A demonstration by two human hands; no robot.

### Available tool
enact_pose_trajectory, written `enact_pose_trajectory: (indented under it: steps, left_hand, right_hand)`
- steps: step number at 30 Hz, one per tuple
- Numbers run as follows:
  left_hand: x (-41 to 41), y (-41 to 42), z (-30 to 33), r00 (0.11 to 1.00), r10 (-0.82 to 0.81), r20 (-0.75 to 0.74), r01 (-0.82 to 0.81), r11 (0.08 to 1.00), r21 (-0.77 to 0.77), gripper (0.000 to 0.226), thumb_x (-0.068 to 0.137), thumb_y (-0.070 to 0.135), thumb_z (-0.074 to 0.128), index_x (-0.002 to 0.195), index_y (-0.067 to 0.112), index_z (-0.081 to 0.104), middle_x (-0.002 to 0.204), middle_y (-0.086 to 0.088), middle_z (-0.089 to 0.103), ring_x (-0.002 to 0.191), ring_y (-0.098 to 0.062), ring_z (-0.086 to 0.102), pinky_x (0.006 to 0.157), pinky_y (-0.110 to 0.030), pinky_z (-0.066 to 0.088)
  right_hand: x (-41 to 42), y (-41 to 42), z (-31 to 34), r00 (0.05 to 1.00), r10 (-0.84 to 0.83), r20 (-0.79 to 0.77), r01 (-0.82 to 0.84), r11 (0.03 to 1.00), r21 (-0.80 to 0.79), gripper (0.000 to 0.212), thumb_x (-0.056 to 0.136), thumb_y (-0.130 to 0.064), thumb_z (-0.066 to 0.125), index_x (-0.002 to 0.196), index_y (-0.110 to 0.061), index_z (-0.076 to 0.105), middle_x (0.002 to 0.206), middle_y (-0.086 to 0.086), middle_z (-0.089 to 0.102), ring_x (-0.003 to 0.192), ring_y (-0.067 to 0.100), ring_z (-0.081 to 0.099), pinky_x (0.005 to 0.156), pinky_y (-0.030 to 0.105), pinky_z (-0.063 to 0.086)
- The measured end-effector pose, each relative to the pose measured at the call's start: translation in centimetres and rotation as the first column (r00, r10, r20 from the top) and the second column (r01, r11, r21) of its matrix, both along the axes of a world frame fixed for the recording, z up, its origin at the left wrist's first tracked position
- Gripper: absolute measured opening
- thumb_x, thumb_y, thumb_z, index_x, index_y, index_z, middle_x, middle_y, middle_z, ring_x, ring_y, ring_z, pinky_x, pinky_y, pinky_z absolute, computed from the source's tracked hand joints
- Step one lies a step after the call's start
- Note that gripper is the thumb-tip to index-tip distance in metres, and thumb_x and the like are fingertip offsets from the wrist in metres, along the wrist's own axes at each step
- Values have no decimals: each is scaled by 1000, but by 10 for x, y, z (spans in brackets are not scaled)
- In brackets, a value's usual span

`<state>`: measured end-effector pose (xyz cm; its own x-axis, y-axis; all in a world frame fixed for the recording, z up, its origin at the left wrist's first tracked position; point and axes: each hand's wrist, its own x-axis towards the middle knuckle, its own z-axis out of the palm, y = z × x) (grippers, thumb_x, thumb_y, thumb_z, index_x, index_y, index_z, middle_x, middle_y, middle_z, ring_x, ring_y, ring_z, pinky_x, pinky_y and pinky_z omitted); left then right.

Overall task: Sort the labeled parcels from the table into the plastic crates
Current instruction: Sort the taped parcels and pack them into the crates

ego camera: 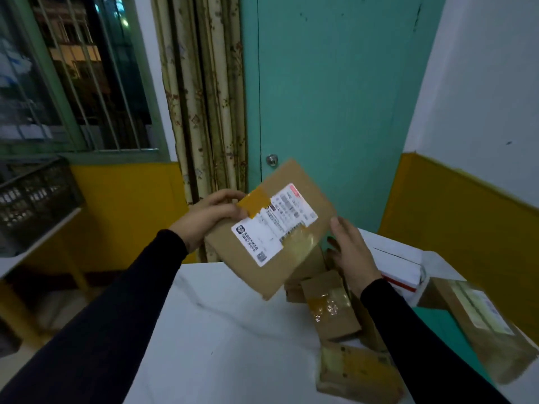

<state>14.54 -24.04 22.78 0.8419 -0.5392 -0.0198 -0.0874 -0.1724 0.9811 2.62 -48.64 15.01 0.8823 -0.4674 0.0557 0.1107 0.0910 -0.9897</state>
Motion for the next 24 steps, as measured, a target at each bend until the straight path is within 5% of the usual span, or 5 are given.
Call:
enact_pose_trajectory:
  steps: [3,6,9,14,24]
  left_hand:
    - [-12,-9,-31,986,114,-121,-141,959,-245,64,48,36,81,110,29,67,116,-13,69,89,-27,69,71,-33,53]
    - [-32,-26,-58,964,231,-134,-264,894,-361,62,57,31,79,116,32,62,115,-7,68,94,-27,69,75,-37,54]
    - [-47,-39,-77,937,295,-185,-348,815,-463,68,60,31,78,124,33,56,119,-5,67,99,-27,69,81,-43,57]
    - [-62,-49,-83,901,362,-237,-432,719,-544,80,63,38,74,137,30,46,117,-7,68,102,-30,69,87,-47,56]
    - [-51,-23,-74,947,223,-232,-309,832,-461,91,75,41,77,148,44,24,119,8,69,108,-19,67,102,-52,47]
  right_hand:
    - [1,5,2,997,53,51,-56,997,53,75,80,-61,57,146,-30,41,144,-4,50,122,14,55,105,35,45]
    - [3,16,10,992,117,49,-116,993,-13,52,95,-49,50,142,-28,44,135,-12,55,115,3,54,95,17,48]
    - [9,19,10,982,182,43,-184,982,47,64,83,-56,57,142,-32,46,125,-8,68,114,15,65,103,43,50]
    - [13,22,12,964,257,63,-260,964,52,61,79,-49,57,135,-25,54,117,-1,72,106,18,68,89,34,52]
    - [13,-8,28,913,401,-78,-406,912,-60,52,76,-38,66,125,-20,65,110,8,74,92,23,69,77,30,52]
